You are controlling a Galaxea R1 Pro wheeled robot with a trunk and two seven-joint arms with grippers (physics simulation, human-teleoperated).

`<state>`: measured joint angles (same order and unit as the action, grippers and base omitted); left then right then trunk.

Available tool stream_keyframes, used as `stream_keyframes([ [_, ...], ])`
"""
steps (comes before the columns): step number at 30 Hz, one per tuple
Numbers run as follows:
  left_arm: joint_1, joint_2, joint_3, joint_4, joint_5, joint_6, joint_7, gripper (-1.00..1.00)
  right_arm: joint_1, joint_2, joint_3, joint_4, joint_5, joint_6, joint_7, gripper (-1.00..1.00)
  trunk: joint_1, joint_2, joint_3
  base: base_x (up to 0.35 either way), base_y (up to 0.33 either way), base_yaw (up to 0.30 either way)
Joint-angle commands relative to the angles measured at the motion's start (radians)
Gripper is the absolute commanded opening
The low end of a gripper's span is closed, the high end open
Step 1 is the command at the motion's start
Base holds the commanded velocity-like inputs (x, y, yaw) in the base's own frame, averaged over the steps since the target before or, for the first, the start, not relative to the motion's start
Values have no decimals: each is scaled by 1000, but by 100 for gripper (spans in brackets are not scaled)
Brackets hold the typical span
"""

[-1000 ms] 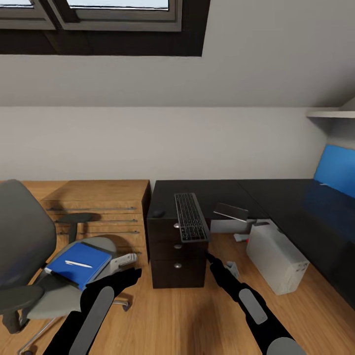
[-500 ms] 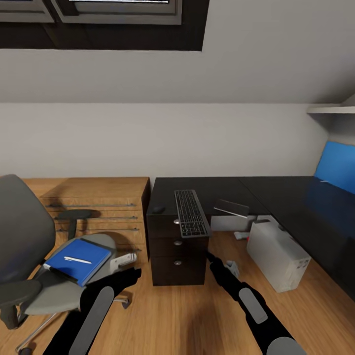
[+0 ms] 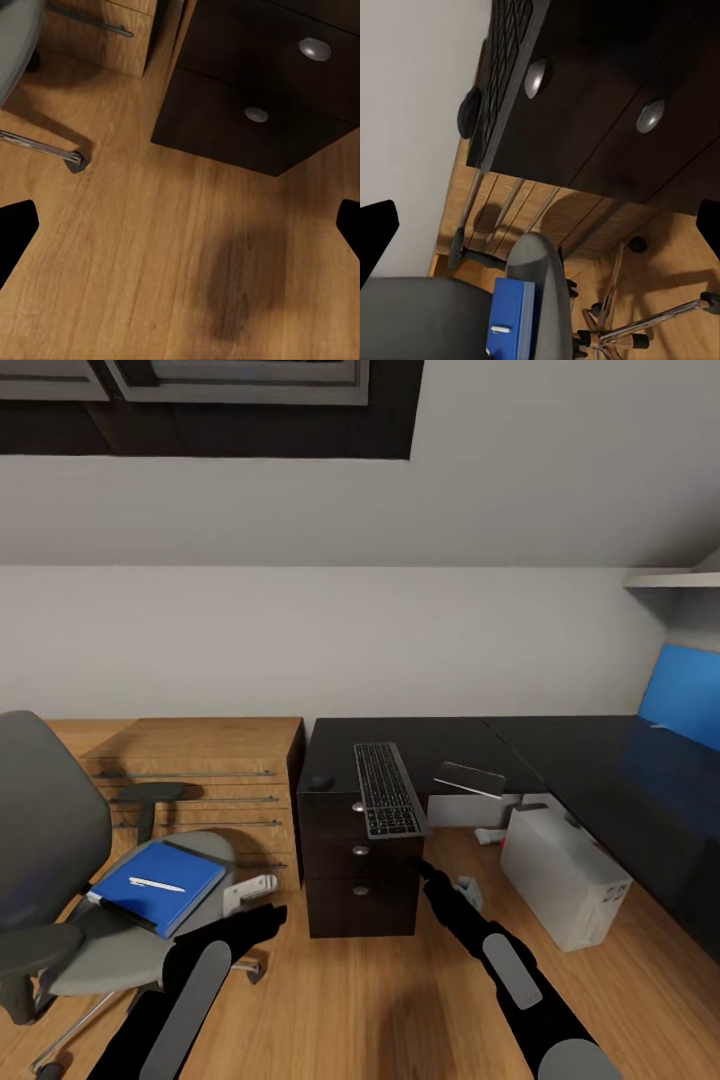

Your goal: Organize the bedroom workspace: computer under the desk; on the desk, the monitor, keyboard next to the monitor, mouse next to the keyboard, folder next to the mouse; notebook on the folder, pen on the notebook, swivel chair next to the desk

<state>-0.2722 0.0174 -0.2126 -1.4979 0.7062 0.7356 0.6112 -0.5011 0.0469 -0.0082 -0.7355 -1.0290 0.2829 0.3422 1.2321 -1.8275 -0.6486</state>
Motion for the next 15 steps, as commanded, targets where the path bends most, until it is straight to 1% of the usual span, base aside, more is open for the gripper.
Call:
stream_keyframes([
  [1, -1, 1, -2, 2, 9, 0, 10, 100, 0, 1, -2, -1, -10, 5, 0, 100, 0, -1, -1, 0, 0, 0],
  [2, -1, 1, -2, 5, 9, 0, 10, 100, 0, 1, -2, -1, -11, 5, 0, 100, 0, -1, -1, 25, 0, 0],
  [5, -1, 1, -3, 12, 9, 0, 10, 100, 0, 1, -2, -1, -37, 6, 0, 100, 0, -1, -1, 215, 0, 0],
  [9, -1, 1, -4, 19, 10, 2, 10, 100, 0, 1, -4, 0, -65, 6, -2, 100, 0, -1, -1, 94, 0, 0],
  [15, -1, 1, -5, 24, 10, 1, 10, 100, 0, 1, -5, 4, -73, 6, -5, 100, 0, -1, -1, 18, 0, 0],
])
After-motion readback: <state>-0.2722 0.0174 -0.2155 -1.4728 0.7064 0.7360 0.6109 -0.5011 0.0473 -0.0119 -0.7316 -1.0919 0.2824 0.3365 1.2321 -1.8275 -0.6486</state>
